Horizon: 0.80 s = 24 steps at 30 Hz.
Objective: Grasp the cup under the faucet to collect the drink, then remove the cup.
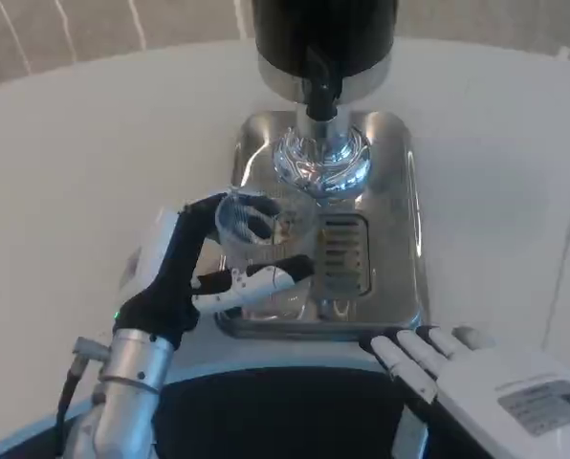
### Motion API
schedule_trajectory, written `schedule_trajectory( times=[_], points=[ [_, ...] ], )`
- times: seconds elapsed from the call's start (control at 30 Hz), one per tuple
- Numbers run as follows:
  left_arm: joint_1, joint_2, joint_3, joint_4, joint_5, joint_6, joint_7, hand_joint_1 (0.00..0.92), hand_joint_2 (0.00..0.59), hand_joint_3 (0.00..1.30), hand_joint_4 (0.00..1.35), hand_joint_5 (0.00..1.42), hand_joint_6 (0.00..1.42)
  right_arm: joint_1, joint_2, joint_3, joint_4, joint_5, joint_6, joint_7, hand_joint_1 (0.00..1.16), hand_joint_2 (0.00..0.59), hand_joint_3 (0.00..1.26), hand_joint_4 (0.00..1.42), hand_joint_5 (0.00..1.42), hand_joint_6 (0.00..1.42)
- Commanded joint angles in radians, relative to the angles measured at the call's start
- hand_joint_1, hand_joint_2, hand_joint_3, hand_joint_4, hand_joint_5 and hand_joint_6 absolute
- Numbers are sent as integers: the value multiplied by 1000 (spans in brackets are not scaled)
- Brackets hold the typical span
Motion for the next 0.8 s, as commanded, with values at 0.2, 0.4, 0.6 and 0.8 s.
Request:
schedule_trajectory(
  times=[0.2, 0.4, 0.6, 0.8],
  points=[
    [-136, -33, -35, 146, 1, 7, 93, 567, 0, 1005, 1169, 1340, 681, 4, 34, 30, -10, -42, 33, 12, 168, 499, 0, 0, 0, 0],
    [-183, -55, -53, 195, -2, 20, 119, 567, 0, 1005, 1169, 1340, 683, 18, 38, 43, -10, -57, 33, 4, 168, 499, 0, 0, 0, 0],
    [-212, -72, -69, 221, 6, 36, 137, 567, 0, 1005, 1169, 1340, 684, 19, 43, 48, -10, -63, 28, 1, 168, 499, 0, 0, 0, 0],
    [-254, -89, -106, 264, 24, 83, 161, 567, 0, 1005, 1157, 1325, 685, 6, 42, 57, -10, -66, 35, 10, 167, 494, 0, 0, 0, 0]
  ],
)
